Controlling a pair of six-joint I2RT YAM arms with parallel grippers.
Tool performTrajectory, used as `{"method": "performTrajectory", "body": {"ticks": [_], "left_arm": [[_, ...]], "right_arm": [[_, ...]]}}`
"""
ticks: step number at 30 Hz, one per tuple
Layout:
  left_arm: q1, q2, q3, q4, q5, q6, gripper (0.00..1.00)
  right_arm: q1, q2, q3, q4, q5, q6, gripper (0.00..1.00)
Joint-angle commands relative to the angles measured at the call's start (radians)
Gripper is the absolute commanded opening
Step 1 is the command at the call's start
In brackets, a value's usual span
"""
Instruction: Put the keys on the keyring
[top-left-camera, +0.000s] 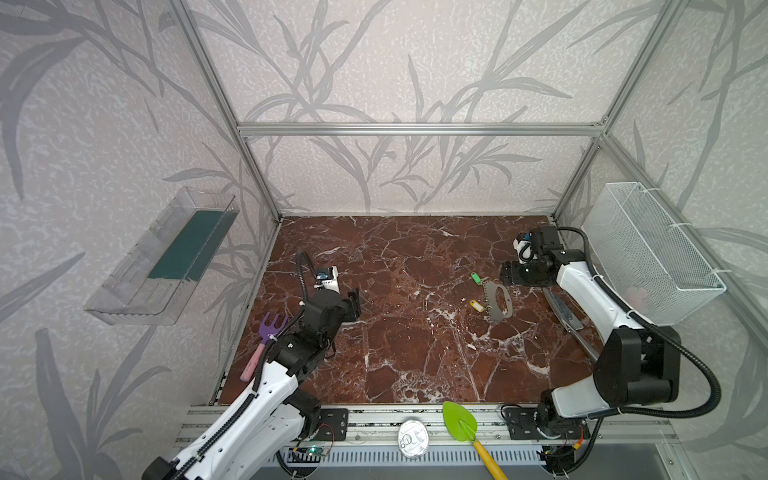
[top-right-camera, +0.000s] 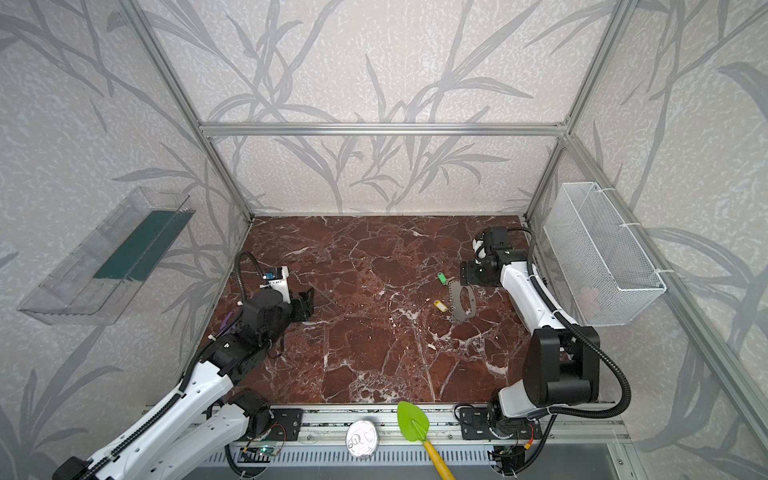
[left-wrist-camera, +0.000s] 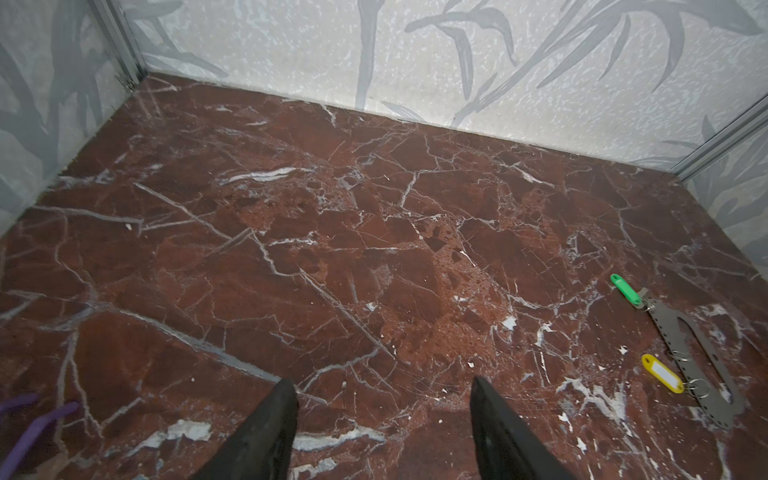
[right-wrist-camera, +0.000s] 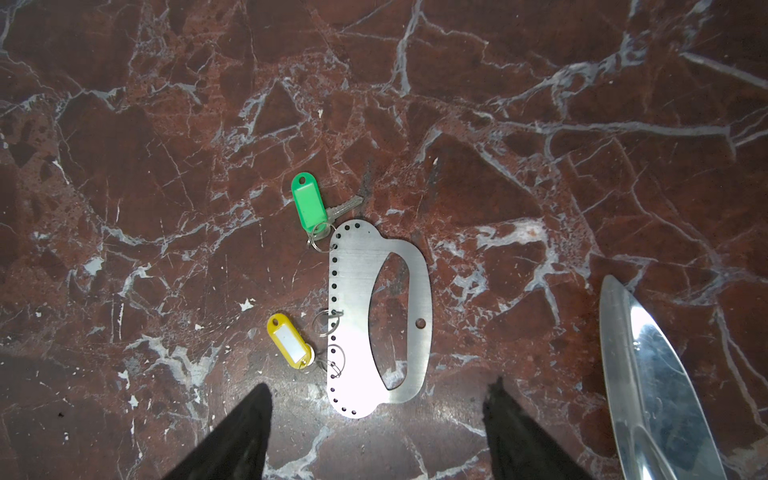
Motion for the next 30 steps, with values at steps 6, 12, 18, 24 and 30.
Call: {"method": "performTrajectory", "body": {"ticks": [6, 12, 18, 24, 30], "left_arm": [[0.033, 0.223, 0.343, -0.203, -0.100, 0.154, 0.99], [0.067, 0.276, 0.382, -0.203, -0.173, 0.184, 0.99], [0.210, 0.251, 0.241, -0.029, -0.181, 0.235, 0.99], [0.386, 0.183, -0.021, 0.279, -0.059, 0.222, 0.99], [0.458, 0.256, -0.236, 0.670, 0.003, 0.243, 0.99]], "right_arm": [[0.000, -0.260, -0.166, 0.183, -0.006, 0.041, 0.99], [-0.004, -0.403, -0.247, 0.214, 0.065, 0.029, 0.99], [-0.002, -0.447, -0.308, 0.305, 0.113, -0.005, 0.99], [-0.004, -0.491, -0.401, 0.439, 0.123, -0.064, 0.99], [-0.003, -0.493, -0.417, 0.449, 0.127, -0.090, 0.99]]}}
